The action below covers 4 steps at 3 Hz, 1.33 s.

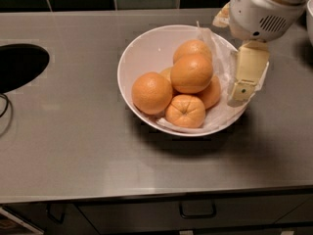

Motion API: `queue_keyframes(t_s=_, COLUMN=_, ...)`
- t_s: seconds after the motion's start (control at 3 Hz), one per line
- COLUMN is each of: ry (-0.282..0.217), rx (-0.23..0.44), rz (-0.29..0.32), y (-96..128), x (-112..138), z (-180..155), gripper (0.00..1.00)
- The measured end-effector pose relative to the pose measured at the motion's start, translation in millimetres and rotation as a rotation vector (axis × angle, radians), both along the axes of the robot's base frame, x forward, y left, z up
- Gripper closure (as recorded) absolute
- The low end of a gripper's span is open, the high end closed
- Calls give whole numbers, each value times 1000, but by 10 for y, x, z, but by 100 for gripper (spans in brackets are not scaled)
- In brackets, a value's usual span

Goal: Pick orange from white bowl

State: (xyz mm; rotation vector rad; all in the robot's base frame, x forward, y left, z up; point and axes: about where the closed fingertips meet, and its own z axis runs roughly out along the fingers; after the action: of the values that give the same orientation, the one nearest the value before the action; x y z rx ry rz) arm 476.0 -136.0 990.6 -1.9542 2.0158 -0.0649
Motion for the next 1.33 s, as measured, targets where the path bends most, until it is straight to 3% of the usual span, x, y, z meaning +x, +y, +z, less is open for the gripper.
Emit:
queue_keyframes(t_s=0.67, ry=-11, rx=9, rz=24, y=113, x=81, z=16, gripper=0)
queue_keyframes(t_s=1.33, ry=26, rx=39, rz=67, y=281, x=132, z=-112, gripper=14)
